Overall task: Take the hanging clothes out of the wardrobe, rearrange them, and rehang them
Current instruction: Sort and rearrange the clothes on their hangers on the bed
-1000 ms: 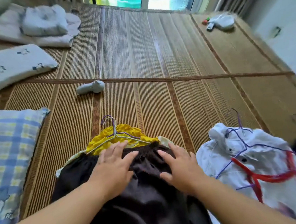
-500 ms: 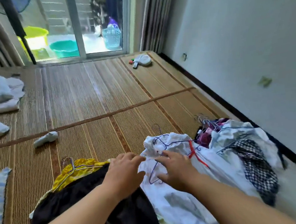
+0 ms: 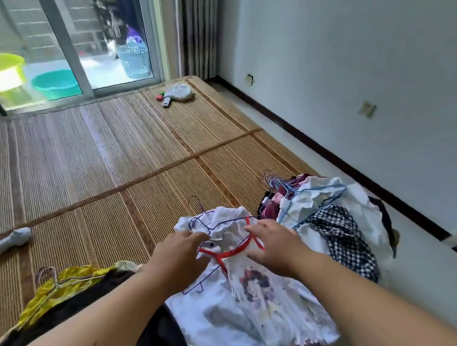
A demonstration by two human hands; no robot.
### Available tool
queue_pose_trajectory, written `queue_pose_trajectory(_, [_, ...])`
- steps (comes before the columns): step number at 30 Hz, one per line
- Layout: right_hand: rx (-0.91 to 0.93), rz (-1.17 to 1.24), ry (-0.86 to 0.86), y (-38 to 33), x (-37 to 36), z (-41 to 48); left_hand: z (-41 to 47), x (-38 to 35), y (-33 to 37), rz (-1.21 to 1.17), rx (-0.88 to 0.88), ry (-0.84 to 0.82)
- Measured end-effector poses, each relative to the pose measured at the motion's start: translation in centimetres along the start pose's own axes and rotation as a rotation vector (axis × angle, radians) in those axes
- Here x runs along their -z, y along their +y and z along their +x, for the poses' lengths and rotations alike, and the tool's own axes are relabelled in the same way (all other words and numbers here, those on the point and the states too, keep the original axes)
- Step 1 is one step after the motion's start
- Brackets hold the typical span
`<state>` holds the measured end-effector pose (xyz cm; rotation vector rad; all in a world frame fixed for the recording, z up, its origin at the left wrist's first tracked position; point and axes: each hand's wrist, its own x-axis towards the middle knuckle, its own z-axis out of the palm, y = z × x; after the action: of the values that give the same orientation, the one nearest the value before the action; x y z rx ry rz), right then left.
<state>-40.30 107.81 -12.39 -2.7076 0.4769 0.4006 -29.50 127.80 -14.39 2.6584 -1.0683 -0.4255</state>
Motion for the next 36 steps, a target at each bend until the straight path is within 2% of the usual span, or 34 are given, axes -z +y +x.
queue_pose_trajectory(6, [0.108,-0.014,-0.185,10.4,0.1,7.0,6.3,-5.2,4.6,-0.141,0.252,-0.005])
queue_pose_trajectory(11, [0.166,-0.067,-0.273,15.3,-0.8,12.6,8.7,-9.4,6.2,-0.276,0.447,-0.066])
queue_pose_trajectory(17, [0.183,-0.069,-0.304,17.3,-4.8,19.3,11.6,-13.6,3.5,-0.312,0.581,-0.099])
queue_pose_trajectory(22, [0.174,-0.088,-0.332,18.8,-11.6,25.4,14.1,-21.0,-1.5,-0.318,0.665,-0.165])
queue_pose_trajectory(29, [0.079,-0.193,-0.224,21.9,-19.9,33.4,19.3,-32.7,-8.3,-0.337,0.824,-0.155])
queue_pose_trajectory(32, [0.009,-0.242,-0.220,22.1,-21.5,35.1,20.5,-35.2,-10.1,-0.340,0.898,-0.162])
queue_pose_trajectory(36, [-0.013,-0.271,-0.136,21.6,-21.5,35.5,20.9,-35.4,-11.0,-0.352,0.902,-0.105])
